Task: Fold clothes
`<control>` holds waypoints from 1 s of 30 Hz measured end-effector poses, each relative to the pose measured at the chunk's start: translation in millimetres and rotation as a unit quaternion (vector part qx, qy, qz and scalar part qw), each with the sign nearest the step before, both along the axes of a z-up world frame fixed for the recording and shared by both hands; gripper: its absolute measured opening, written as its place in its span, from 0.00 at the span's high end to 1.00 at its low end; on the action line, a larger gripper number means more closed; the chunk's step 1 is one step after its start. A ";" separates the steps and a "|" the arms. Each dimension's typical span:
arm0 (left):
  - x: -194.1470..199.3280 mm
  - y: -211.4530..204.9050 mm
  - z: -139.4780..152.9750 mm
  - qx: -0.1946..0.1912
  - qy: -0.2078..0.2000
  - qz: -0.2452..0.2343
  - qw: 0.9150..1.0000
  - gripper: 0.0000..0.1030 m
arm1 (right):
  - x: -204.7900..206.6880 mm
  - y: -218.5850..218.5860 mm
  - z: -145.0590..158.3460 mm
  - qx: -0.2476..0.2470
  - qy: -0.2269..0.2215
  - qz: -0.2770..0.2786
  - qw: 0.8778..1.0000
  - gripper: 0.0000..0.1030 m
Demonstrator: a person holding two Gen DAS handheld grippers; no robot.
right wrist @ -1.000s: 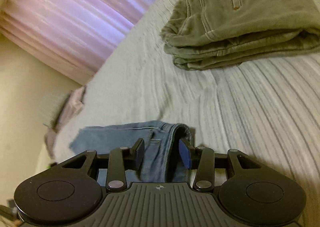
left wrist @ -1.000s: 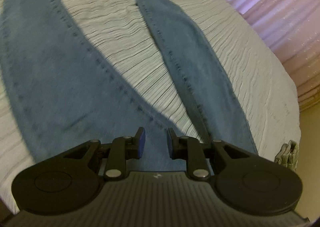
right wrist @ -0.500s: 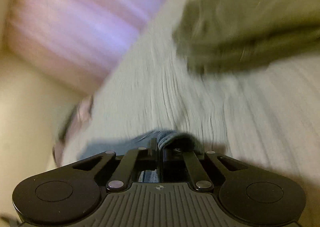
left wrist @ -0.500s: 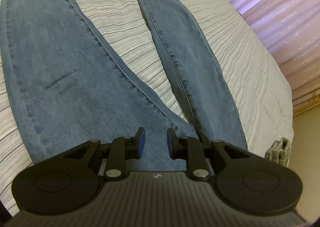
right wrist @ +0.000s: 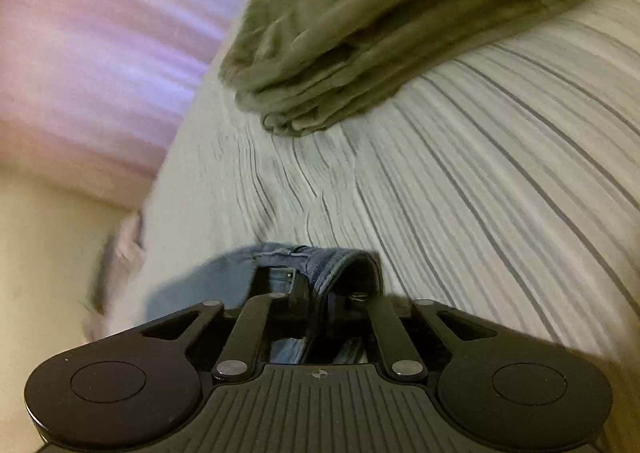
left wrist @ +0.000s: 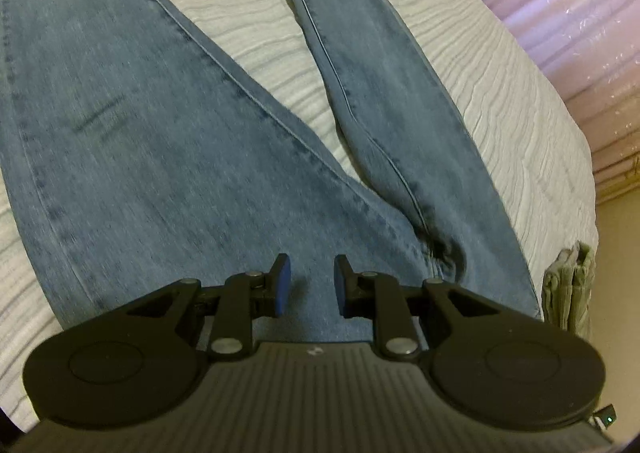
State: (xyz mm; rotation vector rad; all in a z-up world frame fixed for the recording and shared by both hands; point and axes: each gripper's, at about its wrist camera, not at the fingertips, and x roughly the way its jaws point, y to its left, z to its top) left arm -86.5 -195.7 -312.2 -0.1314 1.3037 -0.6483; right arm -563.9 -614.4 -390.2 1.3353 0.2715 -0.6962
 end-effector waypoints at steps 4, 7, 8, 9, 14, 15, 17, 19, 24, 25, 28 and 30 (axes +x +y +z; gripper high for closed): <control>-9.1 1.4 -3.8 -0.004 0.011 -0.004 1.000 0.83 | -17.8 27.2 28.6 -0.014 -0.021 0.003 1.000 0.37; -16.7 1.7 -6.1 -0.002 0.017 -0.008 1.000 0.83 | -19.6 58.4 28.7 -0.002 -0.001 0.073 0.997 0.38; -19.0 2.3 -7.0 -0.003 0.021 -0.009 1.000 0.83 | -20.5 68.6 28.3 0.002 0.007 0.095 0.995 0.38; -20.9 2.8 -7.7 -0.003 0.025 -0.009 1.000 0.83 | -22.2 77.2 25.7 0.004 0.018 0.112 0.994 0.38; -27.1 3.2 -10.8 -0.005 0.039 -0.010 0.999 0.83 | -7.9 80.3 9.6 0.012 -0.027 0.124 0.992 0.38; -28.0 2.8 -10.9 -0.006 0.039 -0.011 0.999 0.83 | 0.4 74.5 8.7 0.007 -0.032 0.132 0.991 0.38; -29.8 2.2 -10.5 -0.007 0.039 -0.015 0.999 0.83 | 17.6 61.3 2.2 0.012 -0.029 0.134 0.990 0.65; -32.1 1.4 -10.5 -0.005 0.038 -0.019 0.999 0.83 | 24.4 54.5 -2.6 0.037 -0.014 0.118 0.992 0.93; -35.5 1.4 -8.0 -0.001 0.037 -0.026 0.999 0.83 | 4.8 62.6 20.8 0.042 0.028 0.073 0.996 0.95; -35.2 2.9 -6.4 -0.002 0.035 -0.026 0.999 0.83 | 0.3 64.1 22.9 0.045 0.036 0.064 0.996 0.95; -33.8 8.1 -4.9 0.001 0.031 -0.022 0.999 0.83 | -5.2 55.6 0.6 0.084 0.036 0.060 0.994 0.95; -32.8 11.1 -8.1 0.006 0.038 -0.017 0.999 0.83 | -6.2 50.7 12.0 0.076 0.044 0.080 0.993 0.79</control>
